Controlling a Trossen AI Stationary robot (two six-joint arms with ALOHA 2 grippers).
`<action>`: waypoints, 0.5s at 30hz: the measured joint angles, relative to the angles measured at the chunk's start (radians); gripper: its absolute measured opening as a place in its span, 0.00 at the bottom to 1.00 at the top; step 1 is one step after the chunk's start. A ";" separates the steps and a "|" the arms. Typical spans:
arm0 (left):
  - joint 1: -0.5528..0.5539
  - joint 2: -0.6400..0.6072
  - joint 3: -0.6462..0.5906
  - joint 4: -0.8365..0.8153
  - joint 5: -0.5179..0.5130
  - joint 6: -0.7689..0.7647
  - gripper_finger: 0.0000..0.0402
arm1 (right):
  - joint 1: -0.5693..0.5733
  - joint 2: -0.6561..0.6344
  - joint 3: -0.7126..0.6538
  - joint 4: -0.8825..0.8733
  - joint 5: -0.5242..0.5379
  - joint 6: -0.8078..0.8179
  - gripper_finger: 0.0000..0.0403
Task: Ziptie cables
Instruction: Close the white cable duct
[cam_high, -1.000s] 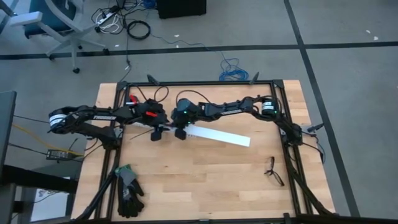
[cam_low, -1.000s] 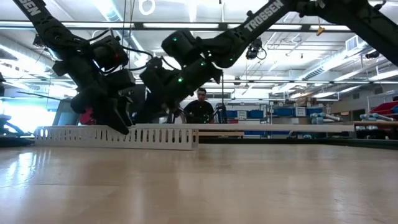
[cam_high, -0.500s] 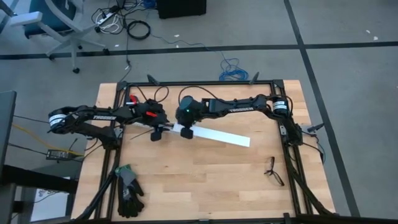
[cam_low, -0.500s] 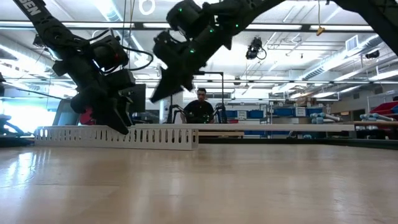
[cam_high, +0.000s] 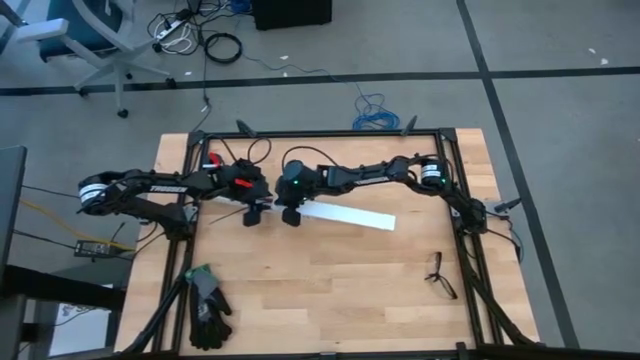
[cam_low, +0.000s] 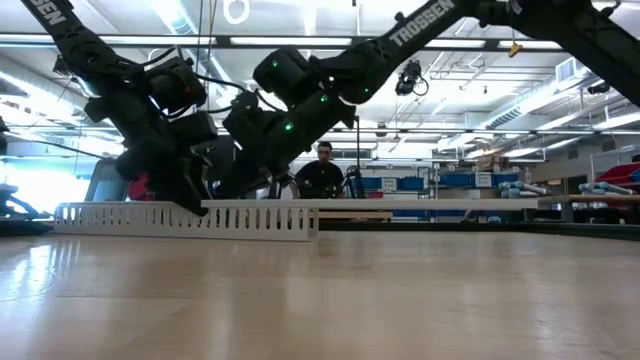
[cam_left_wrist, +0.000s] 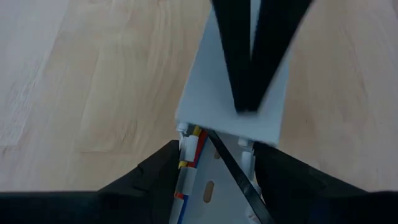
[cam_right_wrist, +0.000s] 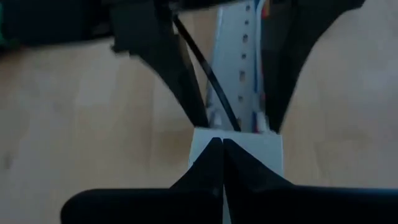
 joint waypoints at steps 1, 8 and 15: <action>0.000 0.000 0.001 0.000 0.000 -0.005 0.51 | 0.007 -0.015 0.000 0.001 0.013 -0.027 0.00; -0.001 0.000 0.003 -0.007 -0.042 -0.014 0.52 | 0.044 -0.105 0.002 -0.028 0.048 -0.091 0.00; -0.003 0.000 0.004 -0.025 -0.045 -0.014 0.66 | 0.047 -0.106 0.000 -0.037 0.051 -0.085 0.00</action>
